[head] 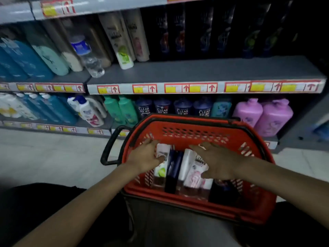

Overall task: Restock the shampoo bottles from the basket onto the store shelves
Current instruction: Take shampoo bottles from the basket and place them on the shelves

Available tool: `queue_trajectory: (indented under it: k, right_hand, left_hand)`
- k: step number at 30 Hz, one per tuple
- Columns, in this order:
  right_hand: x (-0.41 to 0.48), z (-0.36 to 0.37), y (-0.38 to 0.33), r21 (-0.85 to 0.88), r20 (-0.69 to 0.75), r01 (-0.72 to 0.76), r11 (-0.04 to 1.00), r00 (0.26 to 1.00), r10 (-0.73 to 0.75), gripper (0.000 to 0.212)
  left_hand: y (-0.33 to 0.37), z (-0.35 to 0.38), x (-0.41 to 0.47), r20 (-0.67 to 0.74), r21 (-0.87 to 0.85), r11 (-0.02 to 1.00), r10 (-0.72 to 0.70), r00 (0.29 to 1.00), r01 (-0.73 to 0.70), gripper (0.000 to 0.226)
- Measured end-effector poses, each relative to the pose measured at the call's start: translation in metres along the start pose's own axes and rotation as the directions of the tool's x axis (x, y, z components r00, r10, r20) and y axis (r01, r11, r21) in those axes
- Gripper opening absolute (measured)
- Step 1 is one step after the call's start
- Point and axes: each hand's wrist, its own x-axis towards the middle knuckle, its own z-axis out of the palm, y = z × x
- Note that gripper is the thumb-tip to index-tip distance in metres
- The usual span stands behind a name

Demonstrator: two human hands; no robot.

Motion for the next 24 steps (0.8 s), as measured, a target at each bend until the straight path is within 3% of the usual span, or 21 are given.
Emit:
queue_trajectory:
  k: [5,11,18,24]
  right_hand:
    - [-0.002,0.026,0.013,-0.044,0.108,-0.005,0.999,0.994,0.010,0.093]
    - [0.003,0.039,0.017,-0.145,0.126,0.009,0.989,0.992,0.009,0.081]
    - [0.006,0.042,0.016,-0.174,0.093,0.050,0.984,0.995,-0.034,0.067]
    - [0.006,0.033,0.013,-0.193,0.086,0.044,0.980,0.996,-0.027,0.062]
  left_hand:
    - [0.006,0.056,0.033,0.161,-0.058,0.978,-0.190,0.969,0.202,0.080]
    - [0.013,0.097,0.065,0.178,-0.161,0.851,-0.473,0.863,0.500,0.095]
    - [0.015,0.124,0.088,0.151,-0.174,0.785,-0.575,0.804,0.594,0.104]
    - [0.008,0.118,0.091,0.190,-0.185,0.792,-0.552,0.812,0.581,0.099]
